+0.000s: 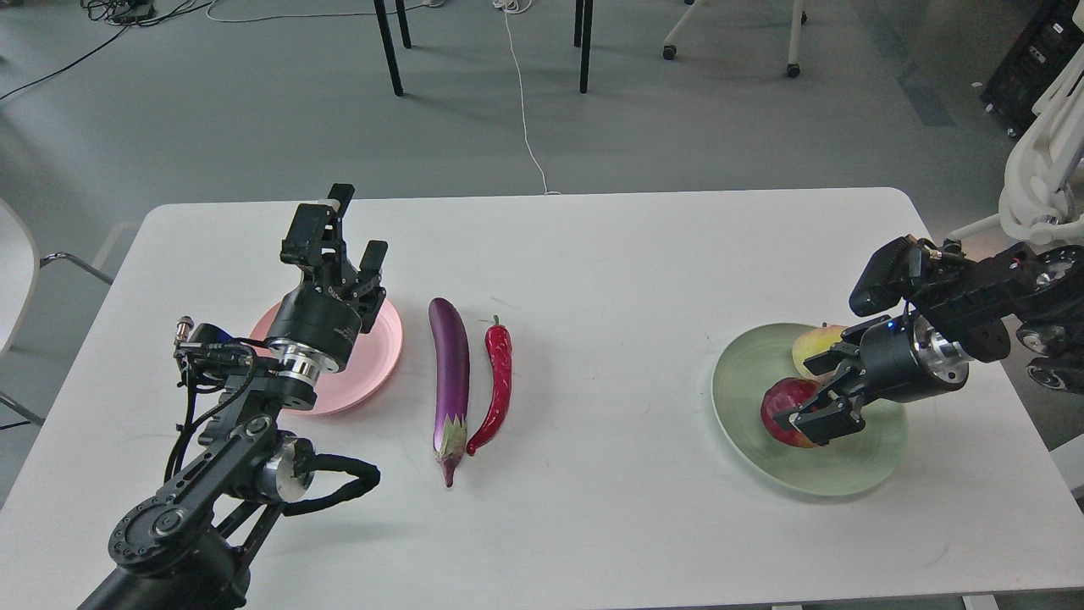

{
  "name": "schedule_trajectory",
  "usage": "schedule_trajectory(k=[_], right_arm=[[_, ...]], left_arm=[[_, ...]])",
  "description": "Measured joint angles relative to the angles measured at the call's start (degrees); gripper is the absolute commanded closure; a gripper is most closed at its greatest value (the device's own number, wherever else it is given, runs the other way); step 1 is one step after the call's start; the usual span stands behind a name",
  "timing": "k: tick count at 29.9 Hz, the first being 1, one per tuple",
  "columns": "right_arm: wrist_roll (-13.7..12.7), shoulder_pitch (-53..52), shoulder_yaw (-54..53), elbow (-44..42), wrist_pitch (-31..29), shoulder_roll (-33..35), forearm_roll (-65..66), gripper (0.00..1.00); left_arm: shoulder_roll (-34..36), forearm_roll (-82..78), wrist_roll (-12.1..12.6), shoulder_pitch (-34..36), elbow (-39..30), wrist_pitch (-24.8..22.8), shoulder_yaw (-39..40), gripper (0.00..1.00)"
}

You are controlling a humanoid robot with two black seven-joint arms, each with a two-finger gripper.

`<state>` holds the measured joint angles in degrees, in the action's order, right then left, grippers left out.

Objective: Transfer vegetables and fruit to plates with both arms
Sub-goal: 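Carry the apple with the right gripper onto the green plate, then release the apple, reach the left gripper to the purple eggplant and grasp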

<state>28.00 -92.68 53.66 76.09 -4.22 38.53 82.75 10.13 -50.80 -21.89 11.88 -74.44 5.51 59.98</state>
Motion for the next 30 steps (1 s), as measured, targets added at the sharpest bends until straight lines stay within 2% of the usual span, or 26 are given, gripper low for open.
schedule_trajectory(k=[5, 8, 10, 16, 23, 26, 30], right_arm=[[0.01, 0.03, -3.42, -0.04, 0.18, 2.01, -1.16, 0.02], [0.0, 1.21, -9.2, 0.49, 0.22, 5.26, -6.8, 0.02], [0.0, 3.83, -13.78, 0.57, 0.24, 7.16, -13.67, 0.02], [-0.01, 21.37, -35.12, -0.21, 0.58, 8.79, -44.44, 0.02], [-0.01, 41.74, -59.44, -1.04, 0.03, 7.99, -68.02, 0.02], [-0.01, 47.68, -65.72, -2.4, -1.02, 7.79, -74.88, 0.02], [-0.01, 52.33, -69.85, -6.16, -4.14, 7.17, -78.06, 0.02]], left_arm=[[2.88, 0.0, -0.79, 0.07, -1.48, -0.24, -0.02, 0.01], [5.07, -0.02, -4.21, 0.39, -2.01, -0.23, 0.02, 0.01], [6.98, -0.61, -5.54, 0.82, -2.14, -0.19, -0.02, 0.01], [14.51, -12.78, -6.08, 3.26, -2.71, -0.21, -7.16, 0.01], [19.38, -38.76, -6.12, 10.48, -4.4, -0.52, -20.36, 0.01], [21.13, -50.35, -6.14, 16.78, -4.41, -3.81, -26.04, 0.01], [22.26, -55.57, -6.14, 27.48, -3.75, -15.87, -32.23, 0.01]])
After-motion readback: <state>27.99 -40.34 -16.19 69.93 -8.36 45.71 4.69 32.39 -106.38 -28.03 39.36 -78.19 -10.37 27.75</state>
